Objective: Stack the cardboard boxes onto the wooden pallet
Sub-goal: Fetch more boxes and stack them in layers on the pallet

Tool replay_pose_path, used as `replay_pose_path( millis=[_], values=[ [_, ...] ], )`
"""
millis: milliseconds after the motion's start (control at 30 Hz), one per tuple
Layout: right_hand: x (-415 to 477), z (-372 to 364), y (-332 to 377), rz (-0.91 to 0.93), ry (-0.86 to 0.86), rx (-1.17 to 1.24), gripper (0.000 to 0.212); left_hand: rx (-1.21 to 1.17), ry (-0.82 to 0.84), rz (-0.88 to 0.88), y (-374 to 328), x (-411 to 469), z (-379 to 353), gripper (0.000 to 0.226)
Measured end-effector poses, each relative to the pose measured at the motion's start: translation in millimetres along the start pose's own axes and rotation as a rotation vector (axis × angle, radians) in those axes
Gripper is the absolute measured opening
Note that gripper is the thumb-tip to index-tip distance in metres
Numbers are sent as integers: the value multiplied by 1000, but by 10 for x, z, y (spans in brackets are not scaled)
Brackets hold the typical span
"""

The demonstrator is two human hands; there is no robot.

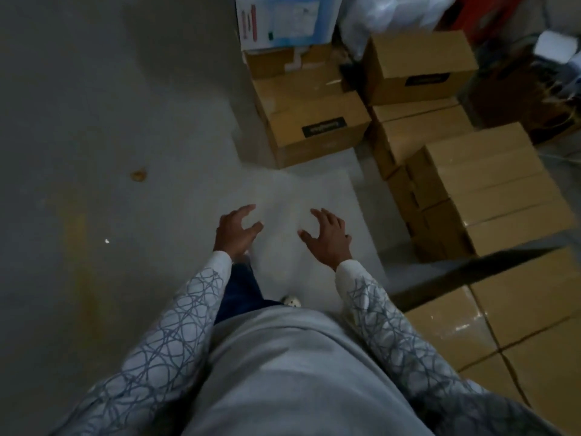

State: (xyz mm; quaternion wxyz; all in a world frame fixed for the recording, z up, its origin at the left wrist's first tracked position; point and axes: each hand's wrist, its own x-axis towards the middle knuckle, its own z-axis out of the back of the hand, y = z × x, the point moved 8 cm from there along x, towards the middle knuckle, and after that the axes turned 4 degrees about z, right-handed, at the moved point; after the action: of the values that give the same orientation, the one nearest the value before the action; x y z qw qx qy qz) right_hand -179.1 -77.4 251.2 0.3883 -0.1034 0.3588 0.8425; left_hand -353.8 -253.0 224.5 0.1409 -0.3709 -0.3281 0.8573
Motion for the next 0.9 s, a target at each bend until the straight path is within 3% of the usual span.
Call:
replay_pose_path(
  millis=[67,200,267,500,700,900],
  values=[
    [582,36,59,-19,35,-9,71,-10,29,6,-168,609,79,76],
    [1784,330,231,-87,31,6,70,-83,113,20,-696,1792,229,48],
    [2355,509,385,-96,28,21,70,-103,142,27,-987,2379,333,44],
    [3721,1284,637,-179,-57,146,63,70,282,35,-2264,3707,489,38],
    [5285,1049,-135,-282,-14,205,58,184,362,114,-2423,5334,-266,37],
    [6881,220,-1165,-335,83,138,63,290,386,131,-1932,7273,-1504,63]
  ],
)
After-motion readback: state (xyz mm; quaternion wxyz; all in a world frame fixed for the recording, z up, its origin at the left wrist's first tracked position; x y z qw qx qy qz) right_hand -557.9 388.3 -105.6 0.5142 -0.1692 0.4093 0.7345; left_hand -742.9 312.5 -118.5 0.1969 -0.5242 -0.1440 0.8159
